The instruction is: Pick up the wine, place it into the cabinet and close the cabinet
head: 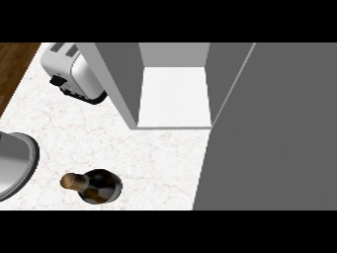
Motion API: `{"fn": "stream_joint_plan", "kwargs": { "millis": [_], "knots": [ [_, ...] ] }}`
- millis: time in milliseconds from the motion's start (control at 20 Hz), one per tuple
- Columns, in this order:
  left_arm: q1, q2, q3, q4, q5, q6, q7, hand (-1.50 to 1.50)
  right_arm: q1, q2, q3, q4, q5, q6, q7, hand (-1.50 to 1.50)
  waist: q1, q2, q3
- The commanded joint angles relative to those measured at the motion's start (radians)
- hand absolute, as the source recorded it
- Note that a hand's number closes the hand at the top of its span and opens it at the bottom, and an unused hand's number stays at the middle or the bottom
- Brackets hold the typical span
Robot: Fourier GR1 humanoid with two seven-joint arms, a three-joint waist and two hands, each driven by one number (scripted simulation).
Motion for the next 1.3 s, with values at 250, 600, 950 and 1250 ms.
{"fn": "stream_joint_plan", "kwargs": {
  "millis": [250,600,950,1250],
  "knots": [
    [0.109,-0.029,0.010,0.095,0.113,-0.087,-0.198,-1.50,0.077,-0.050,0.067,-0.191,0.082,-0.027,0.020,-1.50,-0.003,0.000,0.000],
    [0.127,-0.030,0.046,0.205,0.118,-0.094,-0.324,-1.50,-0.005,-0.061,0.116,-0.191,0.156,-0.095,0.108,-1.50,-0.005,0.000,0.000],
    [0.271,-0.030,0.036,0.386,0.196,-0.165,-0.573,-1.50,-0.014,-0.090,0.153,-0.206,0.171,-0.135,0.131,-1.50,-0.002,-0.002,-0.002],
    [0.308,-0.030,0.010,0.454,0.174,-0.160,-0.652,-1.50,-0.014,-0.129,0.099,-0.171,0.136,-0.138,0.085,-1.50,-0.001,0.001,0.000]
  ]
}}
